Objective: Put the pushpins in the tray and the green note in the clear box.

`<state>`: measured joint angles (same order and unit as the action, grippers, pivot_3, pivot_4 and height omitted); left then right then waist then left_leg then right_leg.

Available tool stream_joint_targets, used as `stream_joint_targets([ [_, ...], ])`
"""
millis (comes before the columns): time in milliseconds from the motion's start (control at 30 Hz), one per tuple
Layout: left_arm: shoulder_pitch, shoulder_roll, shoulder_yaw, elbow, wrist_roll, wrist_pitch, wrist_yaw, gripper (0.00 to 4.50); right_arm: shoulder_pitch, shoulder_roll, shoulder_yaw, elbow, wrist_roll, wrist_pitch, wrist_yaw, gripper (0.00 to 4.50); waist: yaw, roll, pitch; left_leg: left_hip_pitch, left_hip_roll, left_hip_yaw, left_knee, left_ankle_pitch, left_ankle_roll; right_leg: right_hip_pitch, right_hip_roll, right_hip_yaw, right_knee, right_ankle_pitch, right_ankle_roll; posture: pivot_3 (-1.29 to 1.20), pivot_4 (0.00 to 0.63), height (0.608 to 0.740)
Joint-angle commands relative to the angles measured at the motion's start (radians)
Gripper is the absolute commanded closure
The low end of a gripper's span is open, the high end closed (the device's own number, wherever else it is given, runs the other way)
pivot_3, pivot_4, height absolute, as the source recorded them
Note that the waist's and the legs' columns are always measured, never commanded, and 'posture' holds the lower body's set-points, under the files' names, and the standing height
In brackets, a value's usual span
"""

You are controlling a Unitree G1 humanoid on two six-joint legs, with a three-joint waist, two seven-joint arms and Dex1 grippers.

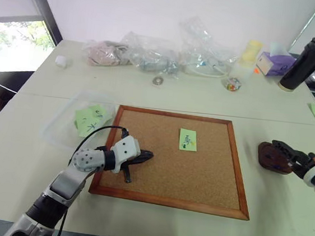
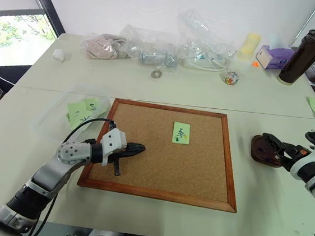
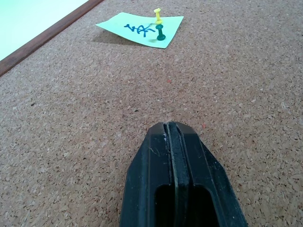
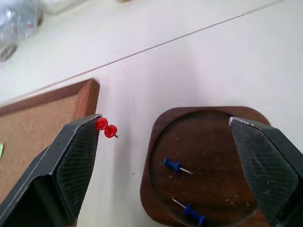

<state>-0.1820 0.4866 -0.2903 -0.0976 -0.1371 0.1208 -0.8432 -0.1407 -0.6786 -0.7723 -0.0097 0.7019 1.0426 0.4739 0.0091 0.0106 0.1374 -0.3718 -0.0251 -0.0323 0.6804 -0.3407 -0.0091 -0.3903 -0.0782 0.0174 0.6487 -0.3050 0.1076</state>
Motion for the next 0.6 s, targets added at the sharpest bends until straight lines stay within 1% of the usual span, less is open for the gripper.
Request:
stream_joint_targets([
  [33,0.032,0.006,-0.034,0.04,0.037,0.027,-0.006,4.5,-0.021,0.004,-0.046,-0.002,0.045,0.01,-0.029,0.07,0.0,0.0,0.0,0.0,0.0,0.0,0.0,0.0,0.0,0.0,0.0,0.0,0.0,0.0,0.0,0.0,0.15,0.74],
  [167,0.035,0.004,-0.034,0.041,0.038,0.025,-0.003,4.5,0.015,-0.014,-0.01,-0.019,0.024,-0.02,-0.024,0.07,0.0,0.001,-0.001,0.0,0.0,0.0,0.0,0.0,0.0,0.0,0.0,0.0,0.0,0.0,0.0,0.0,0.15,0.74],
  [333,0.04,0.003,-0.035,0.039,0.039,0.025,-0.001,4.5,0.08,-0.058,0.077,-0.075,-0.085,-0.213,0.034,0.07,0.0,0.002,-0.001,0.0,0.0,0.0,0.0,0.0,0.001,0.0,0.0,0.0,0.0,0.0,0.0,0.0,0.15,0.74],
  [400,0.039,0.002,-0.035,0.039,0.038,0.026,-0.001,4.5,0.083,-0.064,0.086,-0.068,-0.112,-0.273,0.044,0.07,-0.001,0.003,-0.002,0.0,0.0,0.001,0.0,0.0,0.001,0.0,0.0,0.0,0.0,0.0,0.0,0.0,0.15,0.74],
  [500,0.038,0.004,-0.037,0.035,0.039,0.028,-0.002,4.5,0.097,-0.071,0.079,-0.074,-0.109,-0.314,0.077,0.07,0.0,0.002,-0.001,0.0,0.0,0.0,0.0,0.0,0.001,0.0,0.001,0.0,0.0,0.0,0.0,0.0,0.15,0.74],
  [600,0.035,0.004,-0.038,0.034,0.039,0.03,-0.003,4.5,0.127,-0.085,0.104,-0.076,-0.154,-0.382,0.1,0.07,0.001,0.002,-0.002,0.0,0.0,0.0,0.0,0.0,0.001,0.0,0.001,0.0,0.0,0.0,0.0,0.0,0.15,0.74],
])
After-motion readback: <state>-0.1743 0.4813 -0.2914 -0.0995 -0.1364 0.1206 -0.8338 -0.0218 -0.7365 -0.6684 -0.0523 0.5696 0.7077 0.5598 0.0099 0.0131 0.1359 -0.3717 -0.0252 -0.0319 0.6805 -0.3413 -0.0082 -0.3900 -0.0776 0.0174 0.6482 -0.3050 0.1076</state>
